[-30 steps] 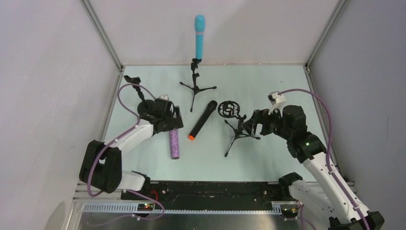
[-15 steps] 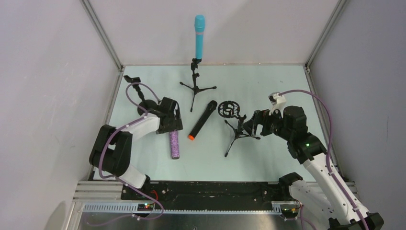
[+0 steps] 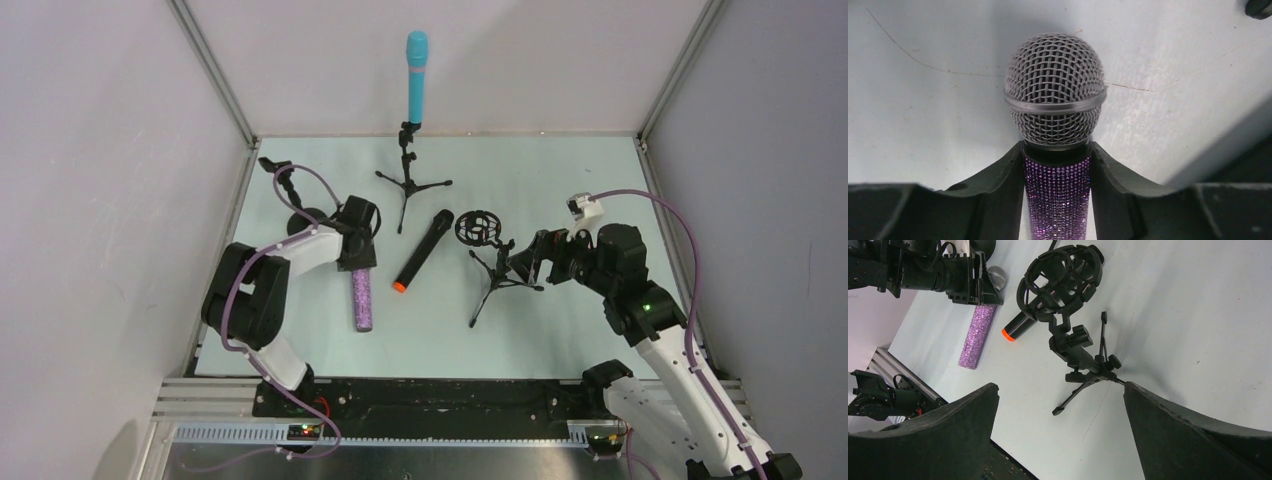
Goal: Attach the microphones to the stand
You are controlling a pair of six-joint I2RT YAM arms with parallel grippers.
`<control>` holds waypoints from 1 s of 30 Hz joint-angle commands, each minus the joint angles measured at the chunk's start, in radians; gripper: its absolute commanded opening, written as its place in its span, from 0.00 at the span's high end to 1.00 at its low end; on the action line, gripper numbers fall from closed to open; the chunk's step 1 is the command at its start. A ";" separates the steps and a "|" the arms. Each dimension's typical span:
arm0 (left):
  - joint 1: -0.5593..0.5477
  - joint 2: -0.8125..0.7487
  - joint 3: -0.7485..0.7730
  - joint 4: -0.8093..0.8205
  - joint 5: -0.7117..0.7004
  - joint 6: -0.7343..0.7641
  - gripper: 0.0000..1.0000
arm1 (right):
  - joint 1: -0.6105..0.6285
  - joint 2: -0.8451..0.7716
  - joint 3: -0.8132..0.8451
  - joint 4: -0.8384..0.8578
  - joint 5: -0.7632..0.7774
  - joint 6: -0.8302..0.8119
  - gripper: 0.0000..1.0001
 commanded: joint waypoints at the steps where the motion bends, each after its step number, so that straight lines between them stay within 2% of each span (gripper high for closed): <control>1: 0.005 0.034 0.031 0.008 -0.026 0.026 0.60 | -0.005 -0.010 0.002 0.035 -0.017 0.009 0.00; 2: 0.005 0.037 0.032 0.004 -0.027 0.027 0.66 | -0.006 -0.010 0.002 0.036 -0.019 0.009 0.01; 7: 0.005 0.025 0.050 -0.008 -0.031 0.038 0.80 | -0.008 -0.005 0.002 0.044 -0.028 0.010 0.01; 8: 0.005 0.018 0.055 -0.017 -0.034 0.048 0.87 | -0.008 -0.005 0.002 0.046 -0.030 0.011 0.01; 12: 0.005 -0.010 0.096 -0.064 -0.049 0.084 0.97 | -0.011 -0.002 0.002 0.057 -0.045 0.015 0.01; 21: 0.003 -0.185 0.197 -0.140 -0.034 0.150 1.00 | -0.016 -0.009 0.002 0.088 -0.064 0.029 0.01; 25: 0.003 -0.300 0.225 -0.142 0.053 0.162 1.00 | -0.017 -0.012 0.002 0.101 -0.074 0.043 0.01; 30: 0.002 -0.443 0.259 -0.136 0.264 0.153 1.00 | -0.018 -0.014 0.002 0.119 -0.098 0.062 0.01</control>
